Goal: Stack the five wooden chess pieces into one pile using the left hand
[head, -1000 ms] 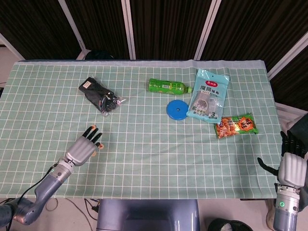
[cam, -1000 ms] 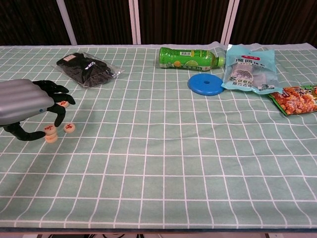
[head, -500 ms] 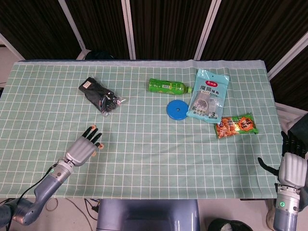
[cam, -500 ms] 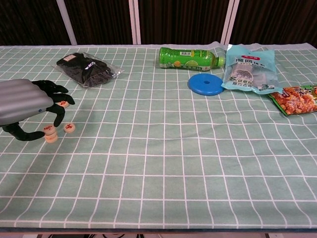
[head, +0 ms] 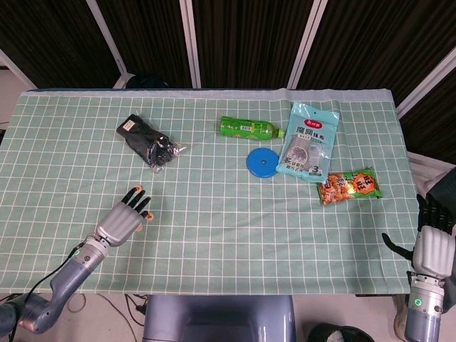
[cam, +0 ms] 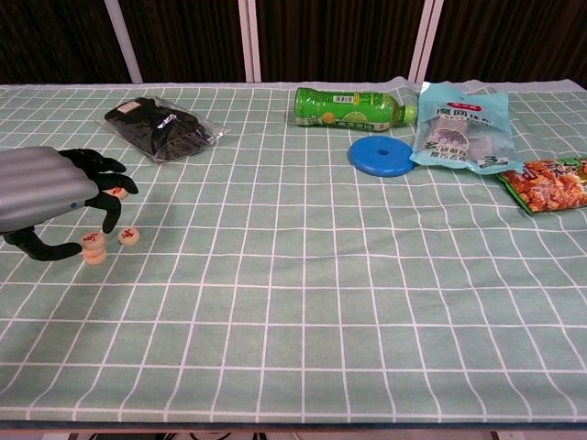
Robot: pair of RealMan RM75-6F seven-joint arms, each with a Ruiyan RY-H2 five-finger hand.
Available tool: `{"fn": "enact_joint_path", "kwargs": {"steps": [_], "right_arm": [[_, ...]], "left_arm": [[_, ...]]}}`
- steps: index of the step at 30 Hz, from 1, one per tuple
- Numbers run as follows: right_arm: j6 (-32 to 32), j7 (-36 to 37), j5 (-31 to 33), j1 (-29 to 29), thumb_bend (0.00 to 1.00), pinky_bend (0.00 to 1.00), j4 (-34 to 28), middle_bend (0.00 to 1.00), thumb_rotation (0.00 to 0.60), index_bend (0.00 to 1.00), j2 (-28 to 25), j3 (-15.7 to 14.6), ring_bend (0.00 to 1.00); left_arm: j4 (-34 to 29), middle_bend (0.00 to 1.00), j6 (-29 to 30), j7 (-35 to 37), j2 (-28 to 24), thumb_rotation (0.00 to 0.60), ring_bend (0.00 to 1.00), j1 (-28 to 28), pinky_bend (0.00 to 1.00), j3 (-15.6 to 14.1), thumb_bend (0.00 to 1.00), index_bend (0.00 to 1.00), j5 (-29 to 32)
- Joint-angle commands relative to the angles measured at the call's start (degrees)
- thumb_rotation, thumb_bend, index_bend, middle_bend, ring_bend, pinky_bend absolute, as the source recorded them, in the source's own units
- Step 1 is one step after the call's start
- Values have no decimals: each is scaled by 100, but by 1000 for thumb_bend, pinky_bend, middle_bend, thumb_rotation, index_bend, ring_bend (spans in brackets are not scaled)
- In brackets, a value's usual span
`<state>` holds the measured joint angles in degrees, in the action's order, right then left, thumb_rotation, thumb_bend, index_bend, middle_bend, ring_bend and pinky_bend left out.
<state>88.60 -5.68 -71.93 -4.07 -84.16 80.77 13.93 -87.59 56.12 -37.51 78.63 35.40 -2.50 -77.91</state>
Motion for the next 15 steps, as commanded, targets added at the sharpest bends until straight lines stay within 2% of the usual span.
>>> {"fn": "enact_joint_path", "kwargs": {"steps": [1, 9, 15], "right_arm": [[4, -6, -4, -1, 247, 0, 0, 1, 600, 65, -1, 0, 21], [15, -19, -19, -5, 246, 0, 3, 1, 600, 64, 12, -4, 21], [17, -19, -12, -5, 247, 0, 2, 2, 600, 64, 17, 1, 22]], "left_arm": [[-14, 111, 42, 13, -8, 600, 0, -4, 85, 26, 340, 383, -12], [-101, 108, 157, 144, -74, 600, 0, 1, 82, 153, 334, 363, -22], [-121, 108, 114, 252, -94, 600, 0, 109, 79, 275, 294, 352, -66]]}}
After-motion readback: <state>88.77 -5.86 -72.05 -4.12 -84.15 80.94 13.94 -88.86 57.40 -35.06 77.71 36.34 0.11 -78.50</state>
